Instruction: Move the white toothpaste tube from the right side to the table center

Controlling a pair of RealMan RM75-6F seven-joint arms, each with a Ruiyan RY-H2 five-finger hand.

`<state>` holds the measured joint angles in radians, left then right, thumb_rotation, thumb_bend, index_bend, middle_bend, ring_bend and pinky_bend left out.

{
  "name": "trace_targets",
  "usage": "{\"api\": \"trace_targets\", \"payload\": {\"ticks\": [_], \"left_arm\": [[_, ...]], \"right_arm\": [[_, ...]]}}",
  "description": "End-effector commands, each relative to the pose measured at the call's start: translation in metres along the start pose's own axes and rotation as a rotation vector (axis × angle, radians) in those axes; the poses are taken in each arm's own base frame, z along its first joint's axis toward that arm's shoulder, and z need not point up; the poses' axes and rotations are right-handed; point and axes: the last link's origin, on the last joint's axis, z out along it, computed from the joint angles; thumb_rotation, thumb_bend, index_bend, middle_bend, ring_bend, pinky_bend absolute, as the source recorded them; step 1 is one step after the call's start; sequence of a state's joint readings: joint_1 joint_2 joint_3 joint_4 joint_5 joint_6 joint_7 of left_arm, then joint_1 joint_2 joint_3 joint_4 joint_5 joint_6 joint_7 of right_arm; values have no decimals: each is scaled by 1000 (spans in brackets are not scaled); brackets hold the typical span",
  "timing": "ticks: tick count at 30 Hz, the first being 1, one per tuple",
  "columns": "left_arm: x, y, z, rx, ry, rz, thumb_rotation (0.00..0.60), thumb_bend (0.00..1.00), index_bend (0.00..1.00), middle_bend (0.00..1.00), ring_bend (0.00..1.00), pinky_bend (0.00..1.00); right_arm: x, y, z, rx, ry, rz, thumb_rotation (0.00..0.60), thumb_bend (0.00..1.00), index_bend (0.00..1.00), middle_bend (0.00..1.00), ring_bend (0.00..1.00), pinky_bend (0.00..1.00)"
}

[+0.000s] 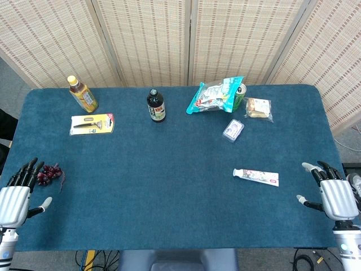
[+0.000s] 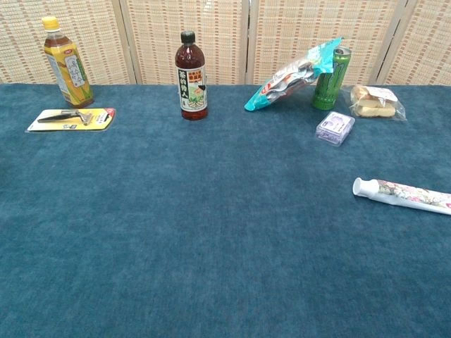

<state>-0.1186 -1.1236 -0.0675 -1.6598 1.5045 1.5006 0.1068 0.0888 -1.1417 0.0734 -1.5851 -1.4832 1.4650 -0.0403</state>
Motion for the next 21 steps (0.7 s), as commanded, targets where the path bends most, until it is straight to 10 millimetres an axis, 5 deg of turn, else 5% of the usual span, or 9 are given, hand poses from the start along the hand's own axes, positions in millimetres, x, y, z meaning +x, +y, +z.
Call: {"api": "trace_targets", "payload": {"ticks": [1,11,21], "left_arm": [[-1,0,0,1,-3,1,600,189,0,0,64,150],[-1,1,1,-9,-1,10,600,190,30,19,75,149],[0,-1,-2,-13,-13,21,600,190,47,20,75,149]], "right_arm": [[0,-1,1,4,-5,4,600,0,228,329,157,216],[5,-17,24,88,-50,24,600,2,228,357,163,216],[-4,-50,82,171,-179,12,600,74,346,440,216,218]]}}
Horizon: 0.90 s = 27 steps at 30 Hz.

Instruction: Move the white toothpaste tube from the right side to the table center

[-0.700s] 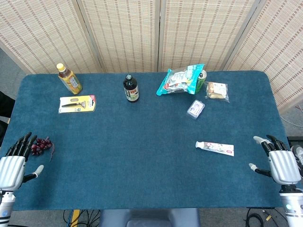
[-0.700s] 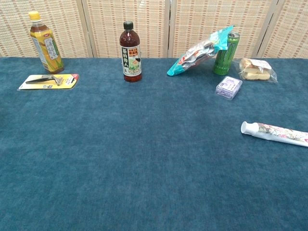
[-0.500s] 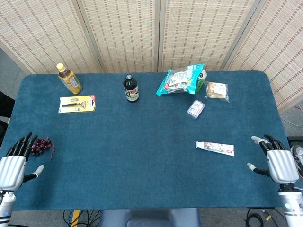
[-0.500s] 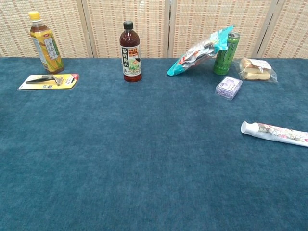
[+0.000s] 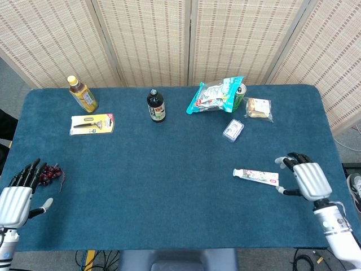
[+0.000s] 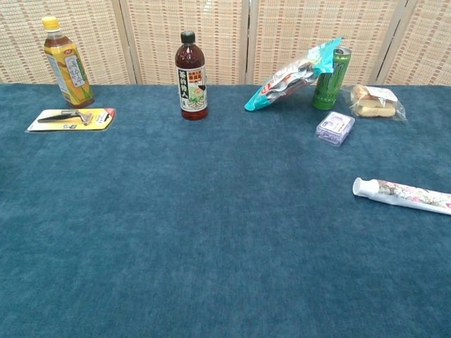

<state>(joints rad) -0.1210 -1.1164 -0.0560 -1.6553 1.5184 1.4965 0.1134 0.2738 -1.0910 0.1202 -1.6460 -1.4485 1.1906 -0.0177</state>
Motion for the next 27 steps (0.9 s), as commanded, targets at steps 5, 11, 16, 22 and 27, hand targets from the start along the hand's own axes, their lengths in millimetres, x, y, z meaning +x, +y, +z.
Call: {"api": "trace_targets", "payload": {"ticks": [5,11,16,22,27], "left_arm": [[-2,-4,-5,19,-15,0,600,190,47,20,75,150],[-5,-9,-11,41,-38,-6,600,191,47,20,75,148],[-6,-11,-14,51,-44,-11,600,190,47,20,75,149],[-8,-12,-16,54,-50,-21,600,190,47,20,75,149],[-9,-13,-18,59,-52,-26,600,190,47,20,75,149]], "right_arm": [[-12,-17,45,33,-83,-31,600,73,347,439,217,218],[-35,-19,61,17,-147,-41,600,42,347,437,216,217],[-53,-17,68,-5,-181,-51,600,37,347,434,216,218],[-68,-16,77,-22,-212,-55,600,38,347,420,218,218],[-78,-20,84,-20,-232,-53,600,43,347,404,227,218]]}}
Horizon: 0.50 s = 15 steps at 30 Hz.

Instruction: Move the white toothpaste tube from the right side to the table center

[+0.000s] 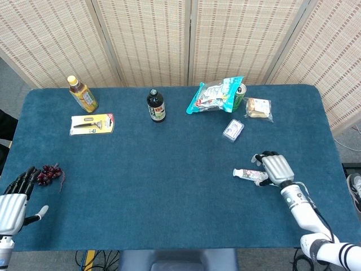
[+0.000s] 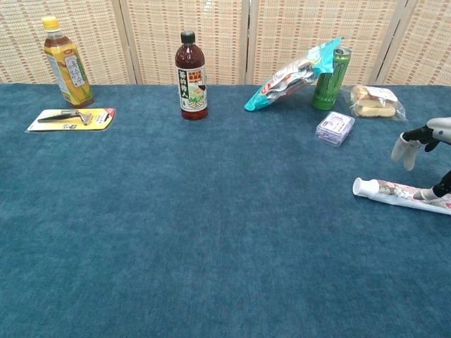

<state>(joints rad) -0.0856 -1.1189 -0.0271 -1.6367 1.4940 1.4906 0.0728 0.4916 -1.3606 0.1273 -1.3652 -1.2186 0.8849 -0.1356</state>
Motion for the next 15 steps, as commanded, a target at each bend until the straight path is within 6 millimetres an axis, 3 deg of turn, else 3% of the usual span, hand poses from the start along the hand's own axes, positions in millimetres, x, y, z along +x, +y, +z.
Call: {"api": "trace_targets", "payload": {"ticks": [1,10,15], "left_arm": [[0,-1,0,4,0,-2,600,189,47,20,75,150],[-3,-4,-2,16,-3,-10,600,190,48,20,75,149],[-4,-5,-3,19,-2,-12,600,190,48,20,75,149]], "right_arm": [[-4,-3,5,5,-11,3,600,45,347,403,228,218],[-15,-10,16,8,-41,-8,600,71,355,398,229,218],[-18,-12,18,7,-51,-5,600,146,382,420,229,219]]}}
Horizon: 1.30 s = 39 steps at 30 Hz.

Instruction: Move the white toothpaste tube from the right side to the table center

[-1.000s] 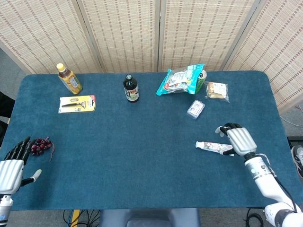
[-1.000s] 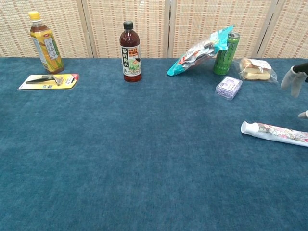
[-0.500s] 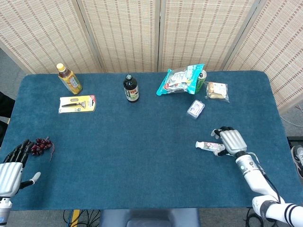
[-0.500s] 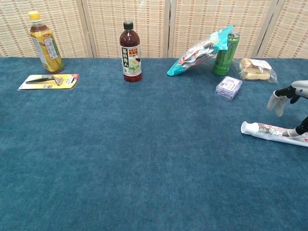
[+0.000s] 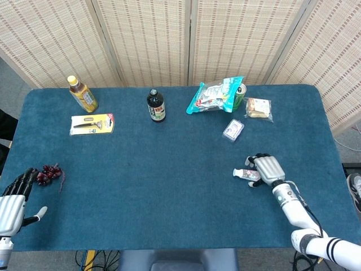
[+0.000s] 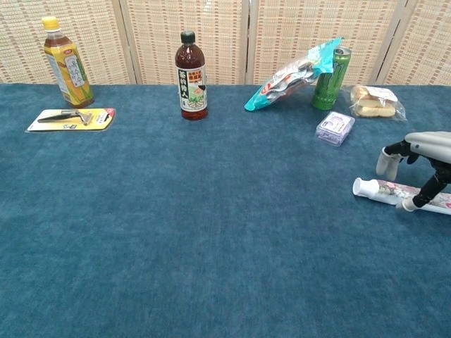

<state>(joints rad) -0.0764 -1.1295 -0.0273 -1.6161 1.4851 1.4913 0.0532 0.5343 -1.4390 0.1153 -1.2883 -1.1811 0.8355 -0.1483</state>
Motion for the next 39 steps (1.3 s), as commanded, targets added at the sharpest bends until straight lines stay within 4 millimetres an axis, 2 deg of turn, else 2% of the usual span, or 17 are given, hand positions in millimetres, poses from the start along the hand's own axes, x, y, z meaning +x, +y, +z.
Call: {"api": "trace_targets", "payload": {"ticks": [1,12,30,32,39], "left_arm": [[0,-1,0,2,1,-2,600,190,48,20,75,149],[-2,-6,-1,15,2,-7,600,190,48,20,75,149],[-8,-5,0,8,-10,-16,600,190,47,20,75,150],[-8,-5,0,8,-11,-18,600,189,46,20,75,149],[-8,-4,3,-12,-21,-10,600,190,44,20,75,149]], "right_arm": [[-1,-1,1,-1,-4,-1,600,155,384,422,230,219],[-5,-1,2,-10,-21,-5,600,263,428,455,237,230],[-7,0,0,-26,-31,-19,600,307,463,482,265,250],[-8,-2,1,-24,-30,-25,600,353,483,496,286,272],[-5,-13,2,13,-23,-46,600,635,571,563,426,394]]}}
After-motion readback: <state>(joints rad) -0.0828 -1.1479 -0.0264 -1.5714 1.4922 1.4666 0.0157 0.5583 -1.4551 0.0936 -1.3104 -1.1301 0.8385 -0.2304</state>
